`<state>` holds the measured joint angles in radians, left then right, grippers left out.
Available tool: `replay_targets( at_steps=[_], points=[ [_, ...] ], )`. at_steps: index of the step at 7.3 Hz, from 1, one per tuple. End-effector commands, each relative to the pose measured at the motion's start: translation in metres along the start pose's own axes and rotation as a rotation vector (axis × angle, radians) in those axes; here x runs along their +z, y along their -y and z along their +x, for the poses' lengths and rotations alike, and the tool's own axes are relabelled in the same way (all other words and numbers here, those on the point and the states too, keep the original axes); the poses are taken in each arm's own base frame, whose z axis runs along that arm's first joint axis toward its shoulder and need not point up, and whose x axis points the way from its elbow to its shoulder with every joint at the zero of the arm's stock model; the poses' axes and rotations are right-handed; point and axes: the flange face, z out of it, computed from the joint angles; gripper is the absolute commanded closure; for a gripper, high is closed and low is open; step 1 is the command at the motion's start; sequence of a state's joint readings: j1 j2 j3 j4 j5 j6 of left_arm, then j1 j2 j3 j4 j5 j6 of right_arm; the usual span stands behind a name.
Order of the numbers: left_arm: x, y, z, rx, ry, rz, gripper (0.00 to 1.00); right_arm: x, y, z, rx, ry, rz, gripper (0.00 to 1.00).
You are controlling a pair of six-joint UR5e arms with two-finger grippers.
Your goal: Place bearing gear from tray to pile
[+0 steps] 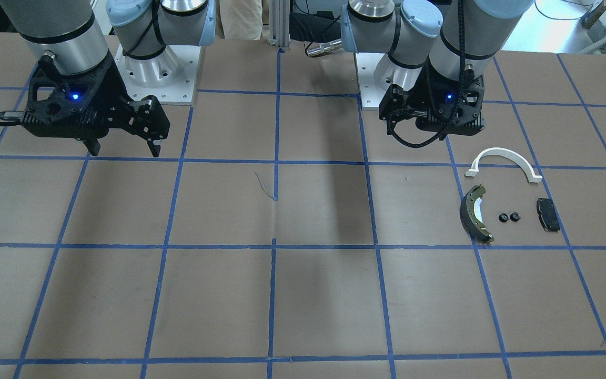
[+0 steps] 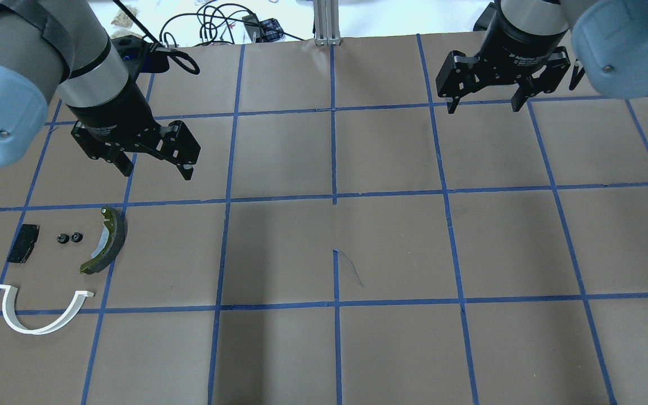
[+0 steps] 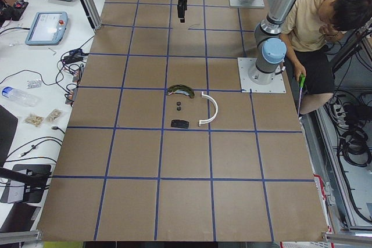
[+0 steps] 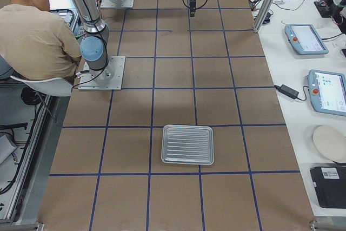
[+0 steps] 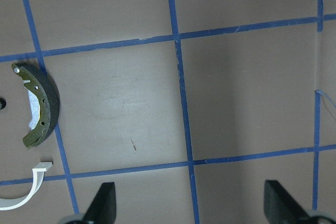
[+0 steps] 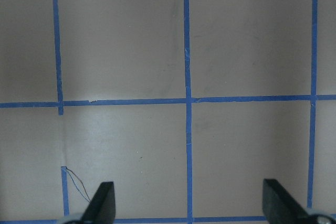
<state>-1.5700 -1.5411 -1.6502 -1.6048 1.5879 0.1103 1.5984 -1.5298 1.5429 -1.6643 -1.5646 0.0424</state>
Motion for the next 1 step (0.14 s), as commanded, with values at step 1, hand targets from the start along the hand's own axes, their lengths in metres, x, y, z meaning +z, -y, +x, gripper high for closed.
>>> replay_targets(
  at_steps=[1],
  points=[
    [-0.0049, 0.0033, 0.0007, 0.004, 0.002, 0.015, 0.0, 0.0026, -0.0002, -0.0014, 0.002, 0.006, 0.001, 0.0]
  ],
)
